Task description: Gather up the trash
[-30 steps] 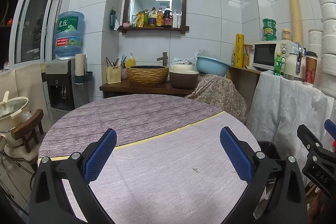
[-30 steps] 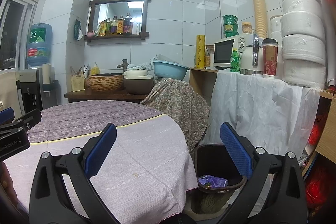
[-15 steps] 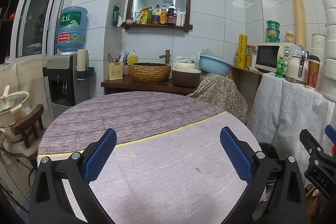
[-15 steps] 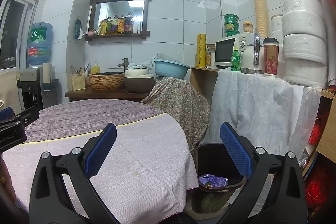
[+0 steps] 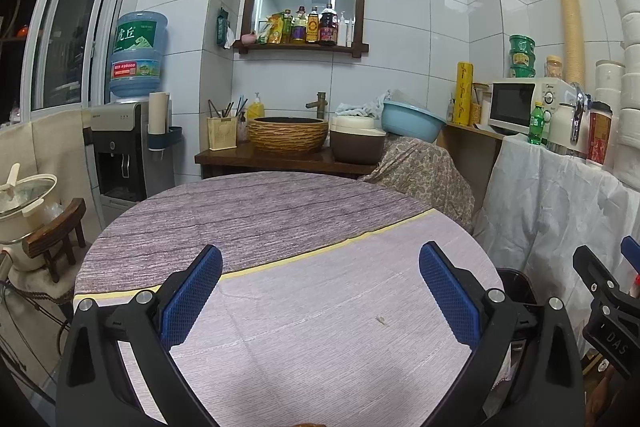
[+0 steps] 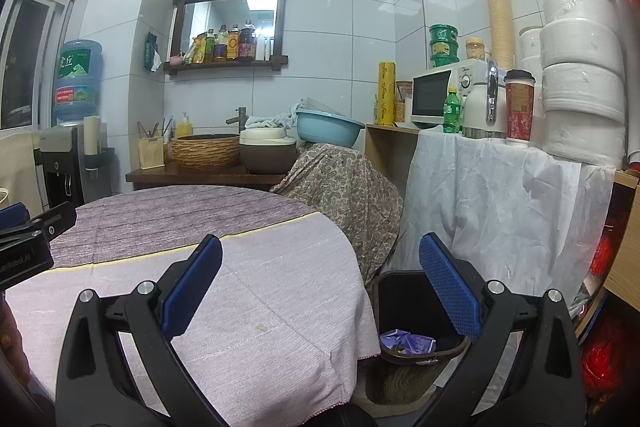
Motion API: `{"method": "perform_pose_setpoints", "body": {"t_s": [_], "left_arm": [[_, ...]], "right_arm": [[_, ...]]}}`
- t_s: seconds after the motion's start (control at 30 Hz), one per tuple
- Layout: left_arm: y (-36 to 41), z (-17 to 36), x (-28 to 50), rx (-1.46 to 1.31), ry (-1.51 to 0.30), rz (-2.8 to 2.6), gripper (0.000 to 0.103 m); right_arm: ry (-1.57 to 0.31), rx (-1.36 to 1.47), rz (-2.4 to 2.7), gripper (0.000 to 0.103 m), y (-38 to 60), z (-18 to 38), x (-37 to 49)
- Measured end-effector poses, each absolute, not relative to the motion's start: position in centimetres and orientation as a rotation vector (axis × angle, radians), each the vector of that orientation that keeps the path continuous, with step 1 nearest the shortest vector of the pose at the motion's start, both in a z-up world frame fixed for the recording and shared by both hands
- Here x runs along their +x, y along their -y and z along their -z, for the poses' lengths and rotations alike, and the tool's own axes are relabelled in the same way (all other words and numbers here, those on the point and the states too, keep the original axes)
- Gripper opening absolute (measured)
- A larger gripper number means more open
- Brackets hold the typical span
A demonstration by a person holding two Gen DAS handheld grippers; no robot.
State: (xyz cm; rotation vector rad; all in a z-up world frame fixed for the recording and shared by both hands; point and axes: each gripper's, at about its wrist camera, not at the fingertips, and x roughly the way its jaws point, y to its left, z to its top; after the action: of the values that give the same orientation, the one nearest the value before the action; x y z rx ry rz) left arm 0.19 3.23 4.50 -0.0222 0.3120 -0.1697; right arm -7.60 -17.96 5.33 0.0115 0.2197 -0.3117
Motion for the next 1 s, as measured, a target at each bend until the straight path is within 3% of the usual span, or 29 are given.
{"method": "perform_pose_setpoints", "body": {"t_s": [1.0], "left_arm": [[-3.74, -4.41, 0.49, -0.018, -0.319, 0.169, 0.098]], "right_arm": [[-0.235, 0.016, 0.302, 0.097, 17.83, -5.4, -7.26]]}}
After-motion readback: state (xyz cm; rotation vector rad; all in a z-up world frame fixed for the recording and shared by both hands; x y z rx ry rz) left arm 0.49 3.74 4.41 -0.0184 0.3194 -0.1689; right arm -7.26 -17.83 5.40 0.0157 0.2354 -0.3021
